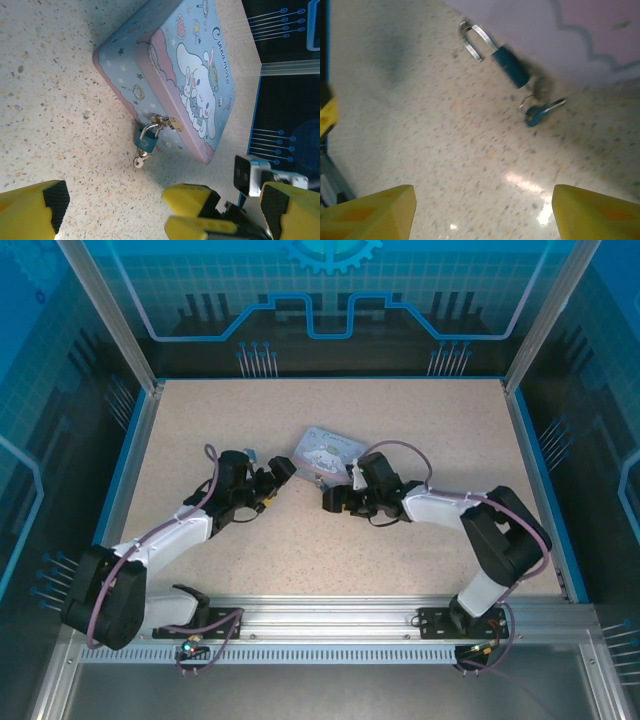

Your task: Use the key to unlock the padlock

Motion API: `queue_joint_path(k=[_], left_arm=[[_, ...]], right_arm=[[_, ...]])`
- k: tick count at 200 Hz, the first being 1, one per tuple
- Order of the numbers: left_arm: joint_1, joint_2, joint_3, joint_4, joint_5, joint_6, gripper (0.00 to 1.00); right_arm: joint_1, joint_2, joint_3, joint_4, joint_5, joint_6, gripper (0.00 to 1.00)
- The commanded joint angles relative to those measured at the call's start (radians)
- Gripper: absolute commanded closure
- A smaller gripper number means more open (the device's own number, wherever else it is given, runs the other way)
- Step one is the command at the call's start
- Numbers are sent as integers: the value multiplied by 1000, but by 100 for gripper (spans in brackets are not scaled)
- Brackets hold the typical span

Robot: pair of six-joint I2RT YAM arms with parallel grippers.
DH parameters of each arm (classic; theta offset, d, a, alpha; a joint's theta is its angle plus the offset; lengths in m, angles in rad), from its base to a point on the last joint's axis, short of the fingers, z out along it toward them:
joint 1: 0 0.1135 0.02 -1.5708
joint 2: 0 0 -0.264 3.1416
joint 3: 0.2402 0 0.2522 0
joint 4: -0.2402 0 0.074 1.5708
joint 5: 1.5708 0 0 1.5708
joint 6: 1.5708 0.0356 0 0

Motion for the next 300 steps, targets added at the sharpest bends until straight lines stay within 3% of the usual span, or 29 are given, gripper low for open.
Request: queue_joint_path(k=[1, 43, 70, 118, 145, 217, 300], left_arm=[[5, -32, 28, -49, -5, 30, 1], [5, -57, 9, -47, 0, 29, 1], [4, -59, 0, -42, 10, 26, 1], [4, -19, 0, -2, 19, 40, 1], [5, 32, 60, -7, 23, 58, 1], [19, 187, 265, -39, 40, 102, 1], [45, 223, 303, -34, 65, 94, 1]], right_arm=[[-30, 48, 105, -11, 57, 1, 28], [-144, 111, 267, -70, 55, -31, 28], [-164, 82, 262, -97, 34, -79, 29], [-136, -23, -6, 48, 58, -38, 33], [-76, -2, -50, 134, 117, 9, 37], [55, 201, 118, 171, 317, 85, 47], [77, 379, 271, 150, 373, 115, 51]])
